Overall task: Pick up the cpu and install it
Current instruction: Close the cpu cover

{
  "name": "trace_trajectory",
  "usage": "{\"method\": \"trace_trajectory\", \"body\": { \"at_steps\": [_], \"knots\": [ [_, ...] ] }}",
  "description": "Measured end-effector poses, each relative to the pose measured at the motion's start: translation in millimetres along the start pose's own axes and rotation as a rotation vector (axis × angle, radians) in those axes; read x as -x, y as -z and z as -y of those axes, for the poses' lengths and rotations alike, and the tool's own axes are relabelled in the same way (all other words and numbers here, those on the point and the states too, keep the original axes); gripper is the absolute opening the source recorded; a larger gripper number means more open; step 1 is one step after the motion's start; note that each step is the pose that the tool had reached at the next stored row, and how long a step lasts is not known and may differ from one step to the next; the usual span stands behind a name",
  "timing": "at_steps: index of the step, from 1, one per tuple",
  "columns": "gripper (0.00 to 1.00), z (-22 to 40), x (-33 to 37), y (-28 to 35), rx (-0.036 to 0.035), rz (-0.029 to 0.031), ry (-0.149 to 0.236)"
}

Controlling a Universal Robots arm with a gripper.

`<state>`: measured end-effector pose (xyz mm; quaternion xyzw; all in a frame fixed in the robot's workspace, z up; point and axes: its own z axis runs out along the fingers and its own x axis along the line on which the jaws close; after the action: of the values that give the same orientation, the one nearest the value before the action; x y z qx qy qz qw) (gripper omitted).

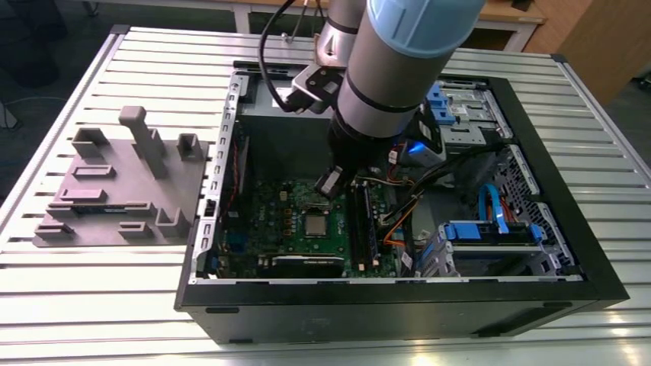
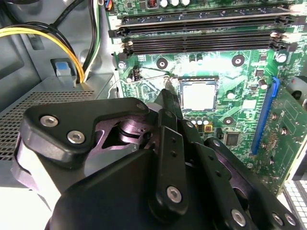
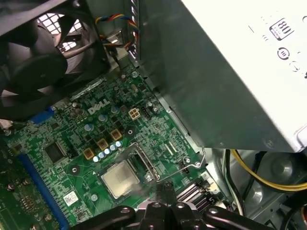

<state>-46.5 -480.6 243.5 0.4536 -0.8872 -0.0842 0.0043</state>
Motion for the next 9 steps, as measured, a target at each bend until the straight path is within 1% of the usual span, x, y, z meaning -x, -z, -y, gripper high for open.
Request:
{"method": "trace_trajectory", "body": {
  "at_steps": [4, 9],
  "knots": [
    [0.10, -1.4, -3.7, -0.3, 0.0001, -0.0001, 0.001],
    [0.10, -4.5, -12.2, -0.5, 0.0002, -0.0006, 0.004]
  ]
}}
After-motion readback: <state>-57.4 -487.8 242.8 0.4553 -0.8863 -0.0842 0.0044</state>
